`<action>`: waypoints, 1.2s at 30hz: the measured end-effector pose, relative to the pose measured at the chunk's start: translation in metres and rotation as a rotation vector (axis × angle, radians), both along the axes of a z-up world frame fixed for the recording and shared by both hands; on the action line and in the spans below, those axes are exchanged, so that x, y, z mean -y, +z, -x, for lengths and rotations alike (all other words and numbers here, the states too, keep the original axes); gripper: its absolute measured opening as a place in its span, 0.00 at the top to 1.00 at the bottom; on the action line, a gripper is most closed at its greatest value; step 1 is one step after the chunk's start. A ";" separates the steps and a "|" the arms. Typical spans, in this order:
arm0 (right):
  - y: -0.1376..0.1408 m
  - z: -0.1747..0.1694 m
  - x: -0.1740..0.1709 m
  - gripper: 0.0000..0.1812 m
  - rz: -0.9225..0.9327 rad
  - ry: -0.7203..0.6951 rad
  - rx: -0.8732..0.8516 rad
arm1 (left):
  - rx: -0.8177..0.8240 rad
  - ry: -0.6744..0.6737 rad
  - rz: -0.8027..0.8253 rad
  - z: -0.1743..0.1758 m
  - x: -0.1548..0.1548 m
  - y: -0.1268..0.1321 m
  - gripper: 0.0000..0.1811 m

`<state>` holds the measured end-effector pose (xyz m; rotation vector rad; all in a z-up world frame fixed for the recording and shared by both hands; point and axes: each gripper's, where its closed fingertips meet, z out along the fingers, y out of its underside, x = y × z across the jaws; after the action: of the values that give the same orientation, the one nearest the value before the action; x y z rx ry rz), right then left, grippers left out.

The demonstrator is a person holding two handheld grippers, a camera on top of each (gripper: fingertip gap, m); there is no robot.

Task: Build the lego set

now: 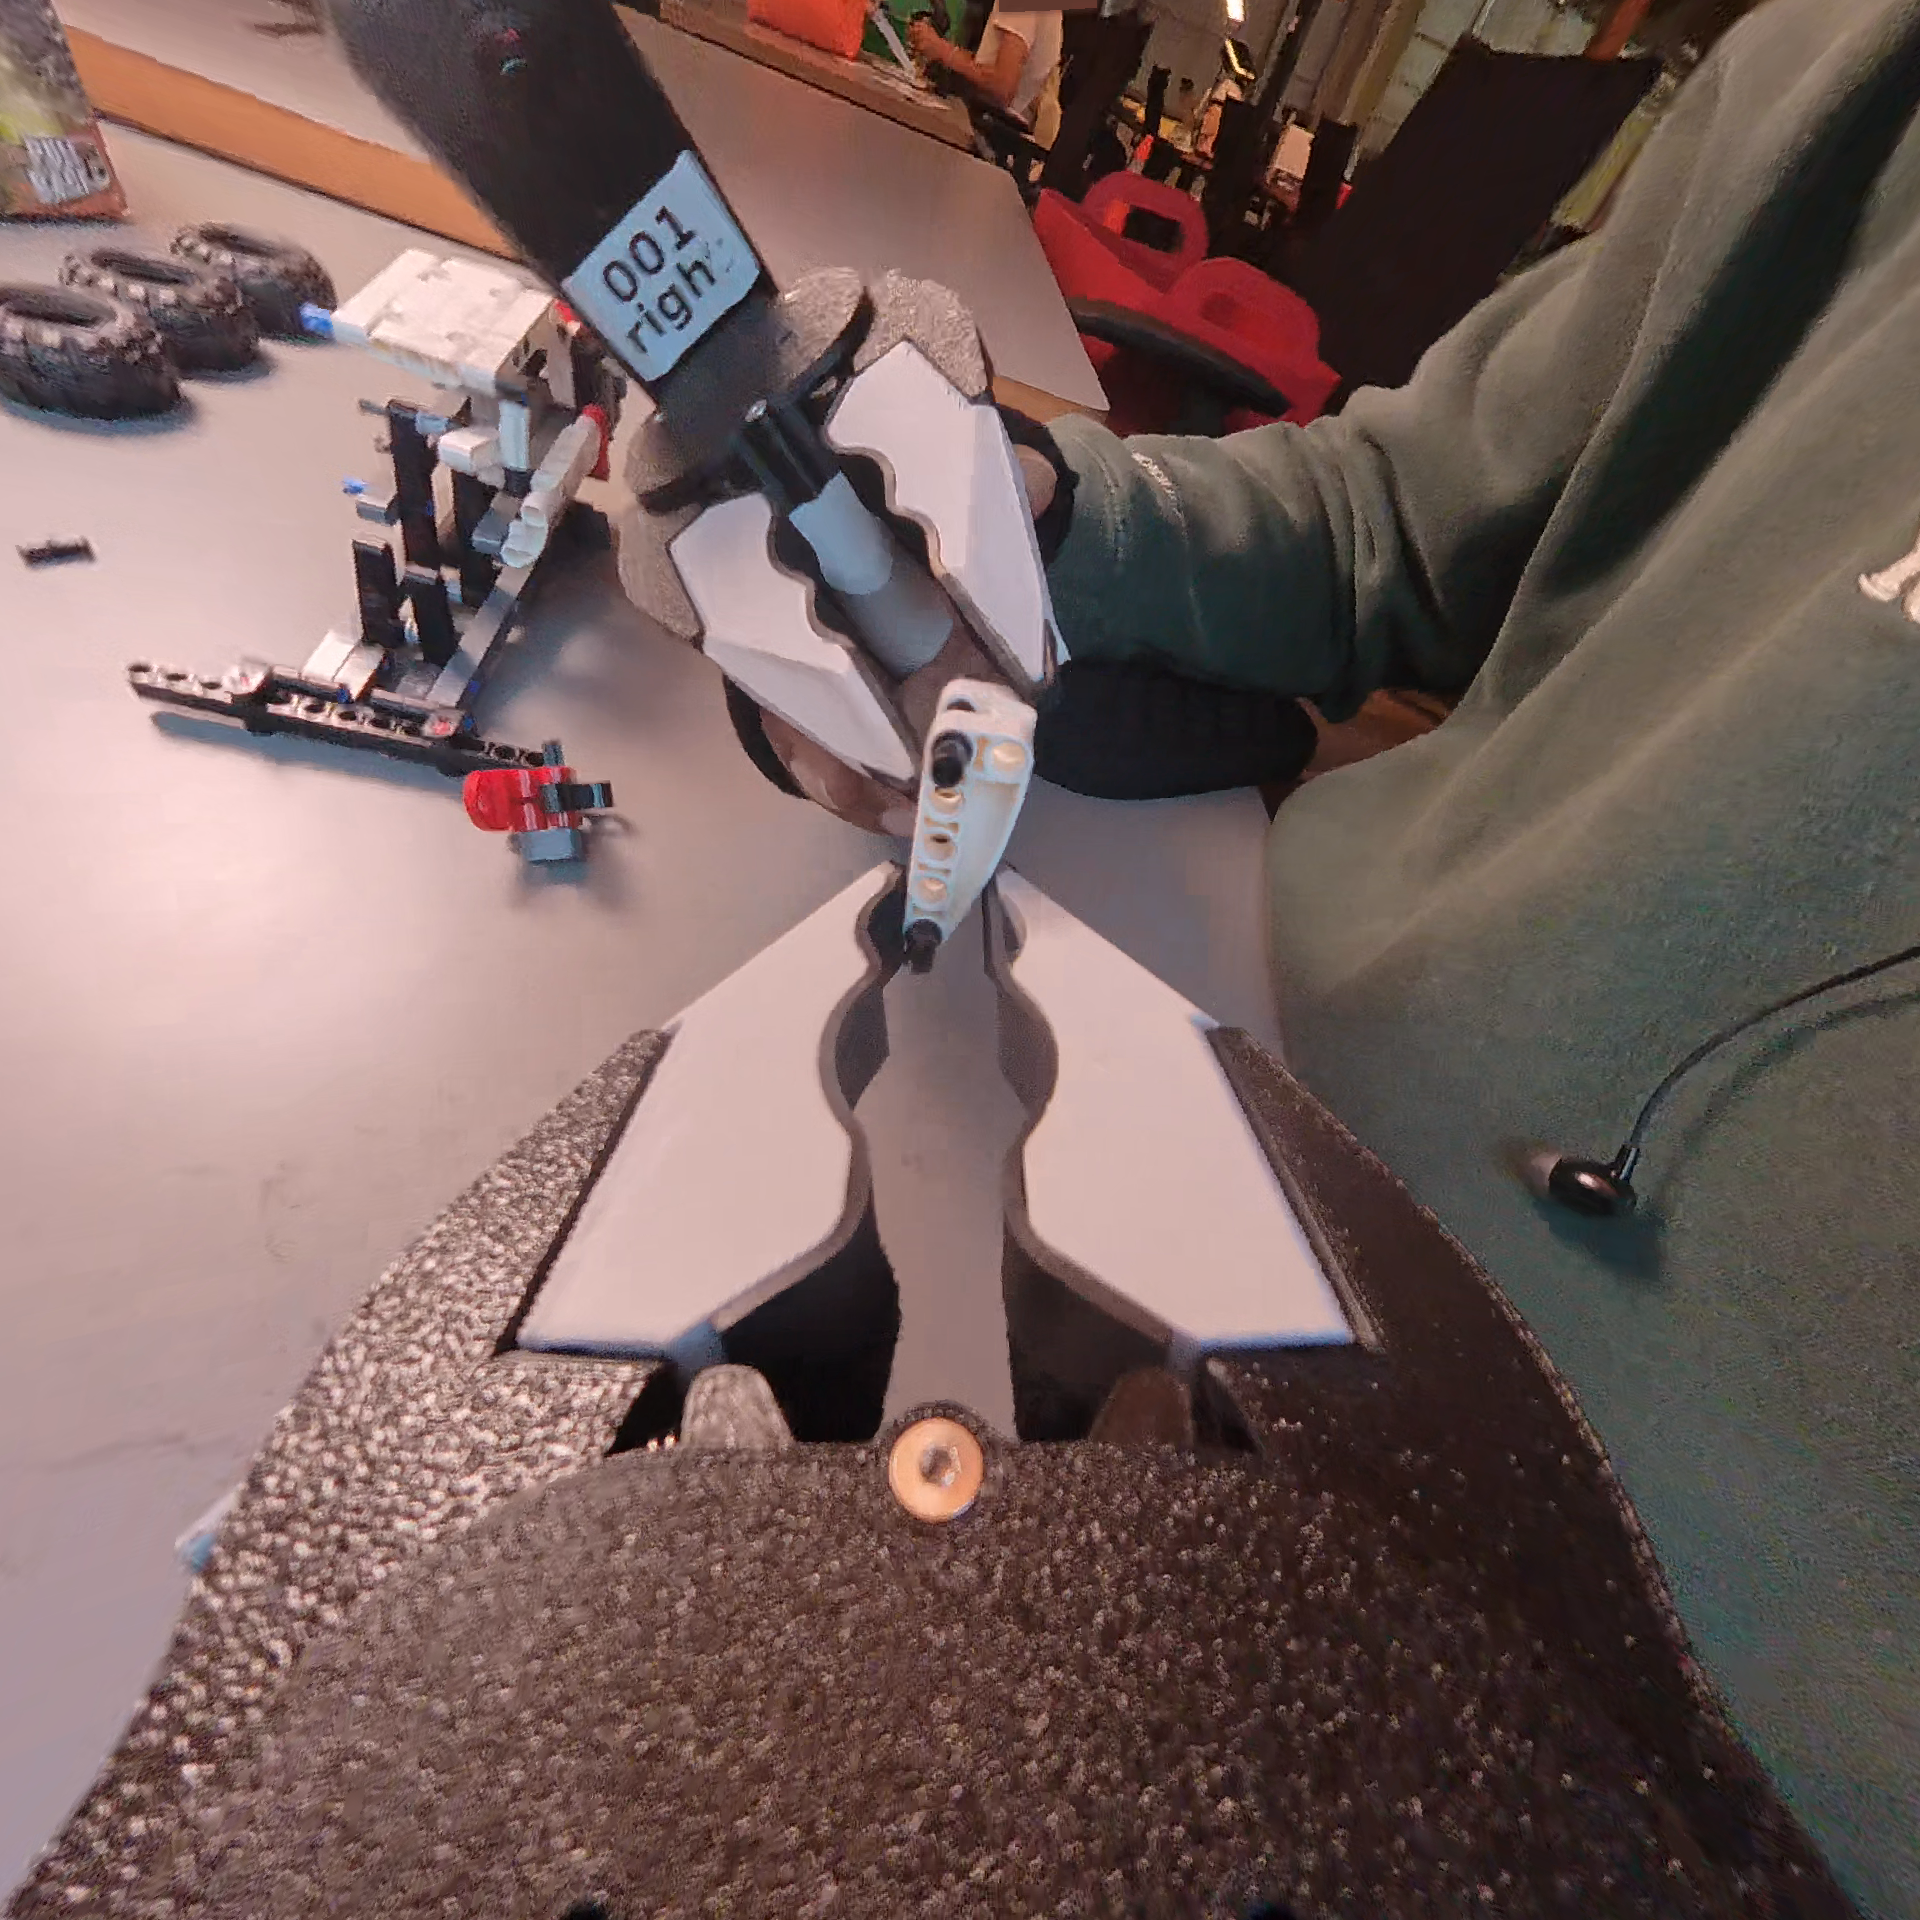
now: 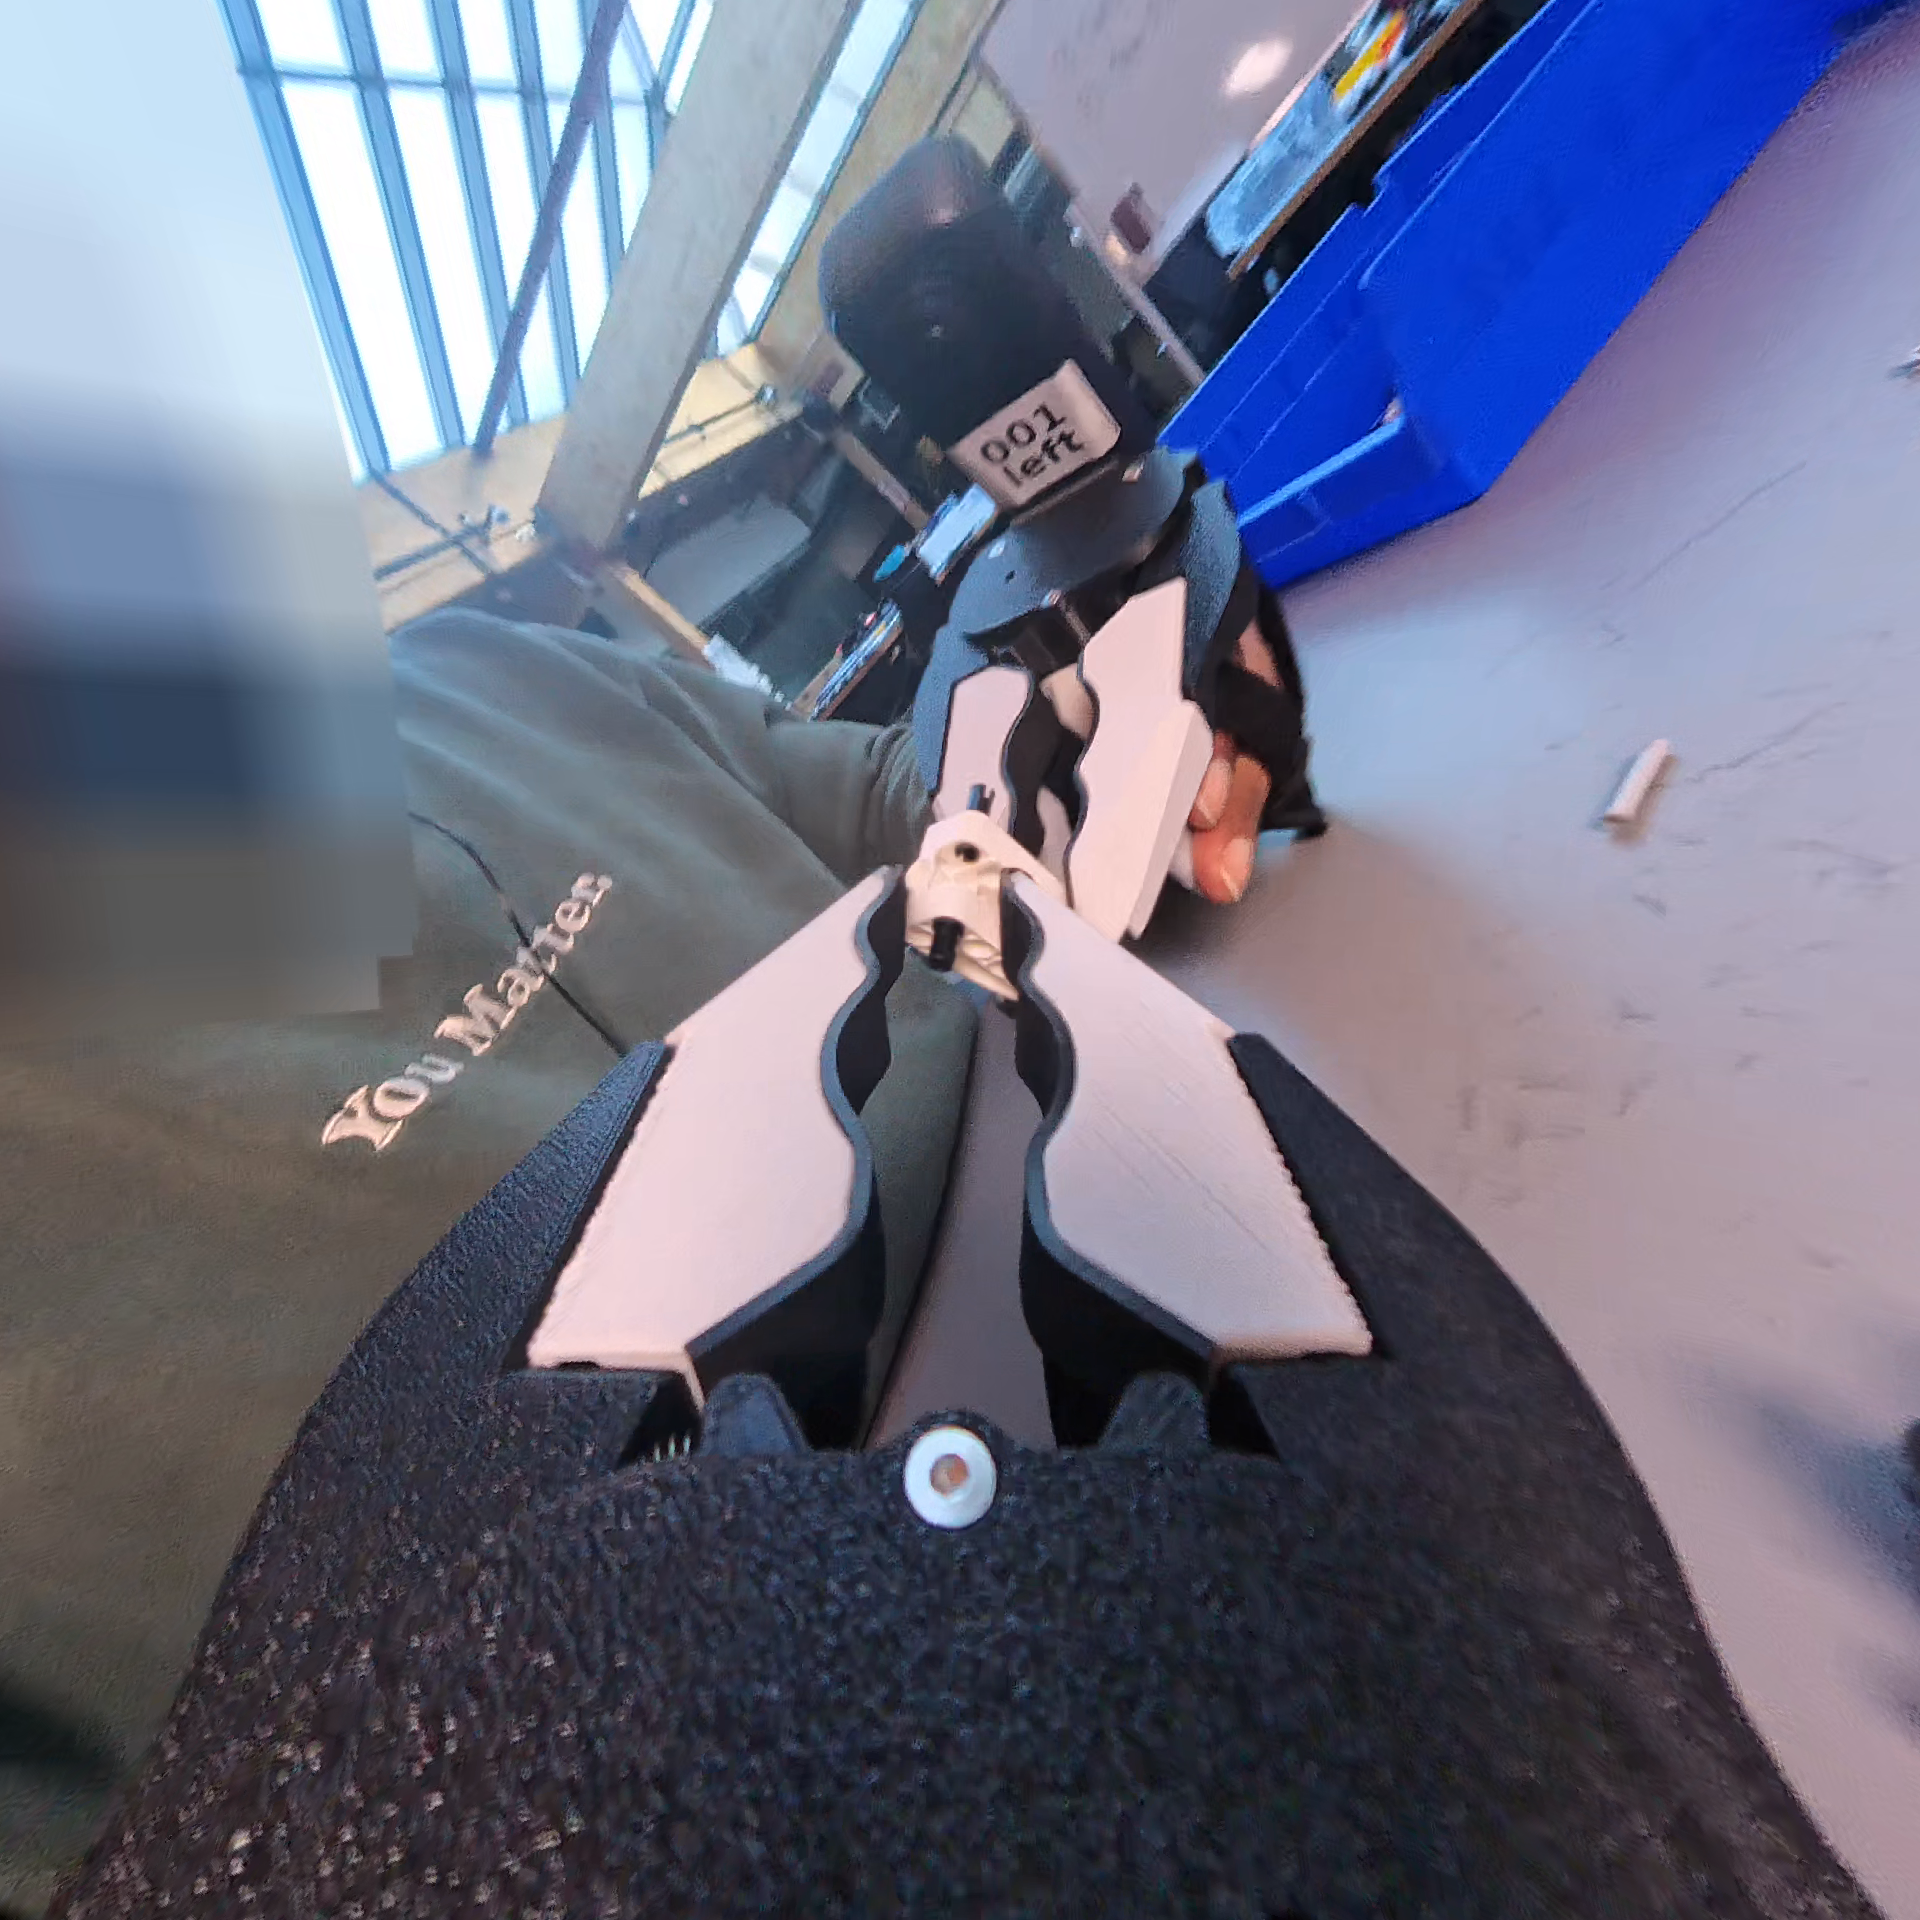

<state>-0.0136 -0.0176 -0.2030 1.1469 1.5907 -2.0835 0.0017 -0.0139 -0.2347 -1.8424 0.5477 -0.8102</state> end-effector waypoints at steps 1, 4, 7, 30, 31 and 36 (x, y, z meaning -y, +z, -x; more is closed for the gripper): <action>0.001 0.009 -0.009 0.91 -0.004 -0.075 -0.015 | 0.040 0.018 0.039 0.003 -0.002 -0.001 0.94; 0.014 0.028 -0.040 0.83 -0.139 -0.327 -0.199 | 0.249 0.099 0.158 0.016 -0.010 0.006 0.94; 0.019 0.026 -0.037 0.76 -0.486 -0.434 -0.484 | 0.445 0.118 0.227 0.025 -0.012 0.014 0.94; -0.053 0.013 -0.013 0.78 -1.034 -0.207 -0.529 | 0.382 0.203 0.215 0.049 -0.012 0.012 0.68; -0.066 0.013 -0.012 0.78 -1.070 -0.173 -0.490 | 0.338 0.233 0.186 0.056 -0.013 0.013 0.66; -0.108 0.015 -0.005 0.78 -1.194 -0.013 -0.362 | 0.183 0.424 0.023 0.092 -0.020 0.021 0.64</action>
<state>-0.0283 -0.0130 -0.3110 1.0231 3.1667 -1.2564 -0.0899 0.0061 -0.2133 -1.7954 0.0251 -0.6862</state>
